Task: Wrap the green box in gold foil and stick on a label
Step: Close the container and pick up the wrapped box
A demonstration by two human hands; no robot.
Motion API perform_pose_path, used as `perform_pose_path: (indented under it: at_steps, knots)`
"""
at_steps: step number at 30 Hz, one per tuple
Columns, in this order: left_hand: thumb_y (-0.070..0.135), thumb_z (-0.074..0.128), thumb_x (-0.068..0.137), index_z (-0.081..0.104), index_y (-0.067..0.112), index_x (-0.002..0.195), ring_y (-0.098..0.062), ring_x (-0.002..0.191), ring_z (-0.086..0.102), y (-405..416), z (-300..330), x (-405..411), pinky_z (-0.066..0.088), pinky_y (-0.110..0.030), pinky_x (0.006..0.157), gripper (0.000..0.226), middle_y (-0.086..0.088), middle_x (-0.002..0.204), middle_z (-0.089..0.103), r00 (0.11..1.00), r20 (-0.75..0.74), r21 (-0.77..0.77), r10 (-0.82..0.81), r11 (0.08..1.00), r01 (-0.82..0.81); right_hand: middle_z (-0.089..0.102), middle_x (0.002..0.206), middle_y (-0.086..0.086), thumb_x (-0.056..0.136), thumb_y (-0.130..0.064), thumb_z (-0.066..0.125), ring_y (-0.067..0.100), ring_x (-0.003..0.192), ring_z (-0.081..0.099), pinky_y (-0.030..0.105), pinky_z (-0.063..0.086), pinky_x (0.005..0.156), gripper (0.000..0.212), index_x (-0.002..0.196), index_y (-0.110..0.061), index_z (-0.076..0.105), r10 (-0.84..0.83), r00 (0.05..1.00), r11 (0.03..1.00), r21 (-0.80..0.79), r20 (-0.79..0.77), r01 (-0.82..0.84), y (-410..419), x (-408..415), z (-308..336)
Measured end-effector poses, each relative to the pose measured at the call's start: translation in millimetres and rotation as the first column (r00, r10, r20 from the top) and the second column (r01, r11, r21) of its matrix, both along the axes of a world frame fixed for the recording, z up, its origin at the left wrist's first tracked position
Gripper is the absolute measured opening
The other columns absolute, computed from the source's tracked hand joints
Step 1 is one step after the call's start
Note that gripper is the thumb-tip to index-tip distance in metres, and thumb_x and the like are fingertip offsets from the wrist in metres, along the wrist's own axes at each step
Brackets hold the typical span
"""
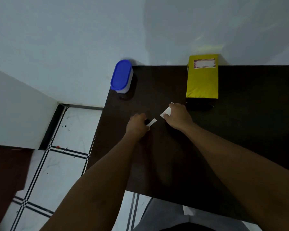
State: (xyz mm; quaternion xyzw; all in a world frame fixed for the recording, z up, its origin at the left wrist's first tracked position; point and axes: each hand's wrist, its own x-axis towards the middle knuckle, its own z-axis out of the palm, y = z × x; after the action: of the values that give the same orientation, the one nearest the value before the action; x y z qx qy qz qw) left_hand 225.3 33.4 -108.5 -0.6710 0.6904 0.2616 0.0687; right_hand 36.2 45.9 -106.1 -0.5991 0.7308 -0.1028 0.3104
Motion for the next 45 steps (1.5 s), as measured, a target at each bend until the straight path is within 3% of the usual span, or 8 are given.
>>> perform_pose_path:
  at_steps: [9, 11, 14, 19, 26, 34, 38, 45]
  knots:
    - [-0.002, 0.053, 0.093, 0.067, 0.015, 0.118, -0.026, 0.104, 0.064, -7.7, -11.0, -0.9, 0.056, -0.040, 0.087, 0.033, -0.008, 0.114, 0.066, 0.987, -0.146, -0.033, 0.065, 0.997, -0.071, 0.054, 0.136, 0.008, 0.094, -0.021, 0.065, 0.028, 0.125, 0.048, 0.040, 0.048, 0.098, 0.040, 0.133, -0.016, 0.058, 0.158, 0.924, 0.982, -0.040, -0.348, -0.183, 1.4, 24.5, -13.8]
    - [0.000, 0.052, 0.094, 0.065, 0.016, 0.120, -0.027, 0.105, 0.064, -8.6, -11.8, -3.3, 0.056, -0.041, 0.088, 0.033, -0.009, 0.115, 0.065, 0.988, -0.138, -0.024, 0.068, 0.997, -0.072, 0.058, 0.128, 0.008, 0.094, -0.013, 0.063, 0.027, 0.120, 0.051, 0.039, 0.050, 0.095, 0.035, 0.128, -0.016, 0.061, 0.163, 0.939, 0.980, -0.062, -0.304, -0.190, 3.3, 25.4, -17.0]
    - [0.003, 0.053, 0.093, 0.056, 0.014, 0.124, -0.031, 0.104, 0.063, -9.5, -12.1, -5.2, 0.055, -0.047, 0.090, 0.033, -0.012, 0.114, 0.063, 0.994, -0.104, -0.012, 0.040, 0.999, -0.041, 0.064, 0.114, 0.009, 0.095, -0.007, 0.058, 0.026, 0.108, 0.060, 0.036, 0.052, 0.086, 0.025, 0.118, -0.013, 0.066, 0.057, 0.998, 0.994, -0.091, -0.021, -0.058, 5.9, 26.7, -23.6]
    - [0.010, 0.057, 0.094, 0.042, 0.011, 0.129, -0.033, 0.110, 0.057, -1.6, -13.5, -14.4, 0.053, -0.046, 0.090, 0.038, -0.017, 0.119, 0.058, 0.994, 0.040, -0.001, -0.106, 0.994, 0.106, 0.065, 0.113, 0.009, 0.096, -0.016, 0.058, 0.023, 0.101, 0.064, 0.037, 0.054, 0.083, 0.027, 0.123, -0.012, 0.061, -0.119, 0.961, 0.993, 0.011, 0.249, 0.120, 12.4, 27.3, -23.9]
    - [0.003, 0.052, 0.094, 0.054, 0.012, 0.118, -0.028, 0.108, 0.055, 2.5, -17.0, -17.4, 0.051, -0.041, 0.092, 0.025, -0.013, 0.120, 0.056, 0.991, -0.010, -0.045, -0.137, 0.990, 0.136, 0.062, 0.129, 0.007, 0.095, -0.010, 0.058, 0.019, 0.110, 0.058, 0.028, 0.045, 0.085, 0.034, 0.128, -0.015, 0.061, -0.064, 0.954, 0.994, 0.103, 0.293, 0.035, 10.6, 14.2, -29.2]
    - [0.004, 0.059, 0.092, 0.060, 0.010, 0.113, -0.029, 0.107, 0.055, 3.9, -17.8, -14.5, 0.048, -0.037, 0.090, 0.022, -0.012, 0.118, 0.054, 0.992, -0.097, -0.039, -0.085, 0.996, 0.081, 0.061, 0.106, 0.000, 0.094, -0.026, 0.067, 0.018, 0.098, 0.060, 0.036, 0.052, 0.084, 0.018, 0.110, -0.018, 0.064, 0.040, 0.982, 0.986, 0.153, 0.186, -0.069, 5.4, 30.4, -28.7]
    - [0.002, 0.058, 0.091, 0.061, 0.009, 0.114, -0.028, 0.108, 0.055, 6.3, -15.8, -13.1, 0.050, -0.041, 0.094, 0.024, -0.012, 0.119, 0.053, 0.990, -0.126, -0.023, -0.069, 0.998, 0.067, 0.056, 0.087, -0.002, 0.098, -0.026, 0.060, 0.016, 0.080, 0.057, 0.030, 0.040, 0.061, 0.016, 0.083, -0.025, 0.054, 0.056, 0.994, 0.987, 0.144, 0.096, -0.069, 7.3, 36.8, -31.1]
    - [0.006, 0.058, 0.094, 0.047, 0.018, 0.142, -0.022, 0.125, 0.053, 2.3, 3.3, -11.5, 0.048, -0.036, 0.104, 0.051, -0.008, 0.138, 0.053, 0.968, -0.251, -0.076, -0.024, 0.997, 0.005, 0.059, 0.089, -0.004, 0.100, -0.026, 0.057, 0.013, 0.082, 0.059, 0.030, 0.044, 0.066, 0.011, 0.089, -0.025, 0.058, 0.015, 0.996, 0.996, 0.084, 0.093, -0.023, 5.7, 32.1, -14.5]
